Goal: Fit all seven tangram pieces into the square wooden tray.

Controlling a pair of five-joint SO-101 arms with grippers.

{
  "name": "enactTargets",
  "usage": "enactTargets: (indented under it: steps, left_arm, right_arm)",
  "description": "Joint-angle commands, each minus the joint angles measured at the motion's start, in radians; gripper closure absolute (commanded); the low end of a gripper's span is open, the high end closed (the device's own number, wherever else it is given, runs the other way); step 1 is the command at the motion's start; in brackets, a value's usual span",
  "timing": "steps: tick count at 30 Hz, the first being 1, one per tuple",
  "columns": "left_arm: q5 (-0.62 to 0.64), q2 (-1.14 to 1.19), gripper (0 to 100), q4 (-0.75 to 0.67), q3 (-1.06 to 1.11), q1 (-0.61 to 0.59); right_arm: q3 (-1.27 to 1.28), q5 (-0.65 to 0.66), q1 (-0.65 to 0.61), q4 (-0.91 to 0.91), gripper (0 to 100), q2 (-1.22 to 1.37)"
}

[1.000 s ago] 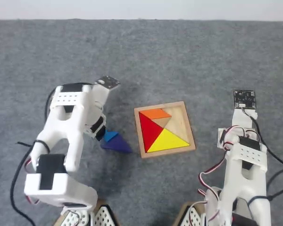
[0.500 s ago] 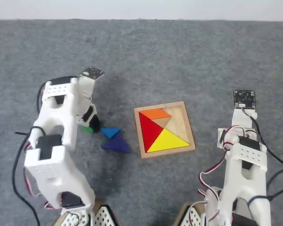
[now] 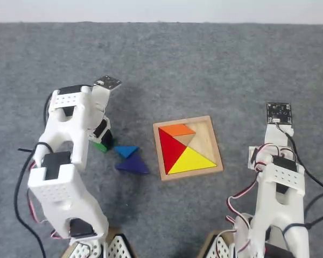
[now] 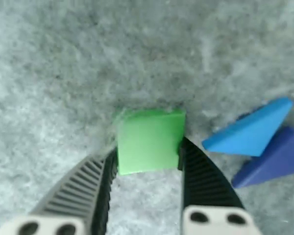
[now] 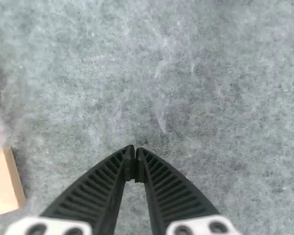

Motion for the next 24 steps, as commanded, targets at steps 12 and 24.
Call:
enactTargets:
  steps: [12, 24]
  left_arm:
    - [0.021, -0.393, 93, -0.020, 0.294, 0.094]
    - [-0.012, -0.127, 81, -0.057, 0.102, 0.018]
  right_arm:
    - [-0.032, -0.008, -0.002, -0.019, 98.8, -0.008]
    - [-0.032, -0.008, -0.002, -0.018, 98.8, -0.008]
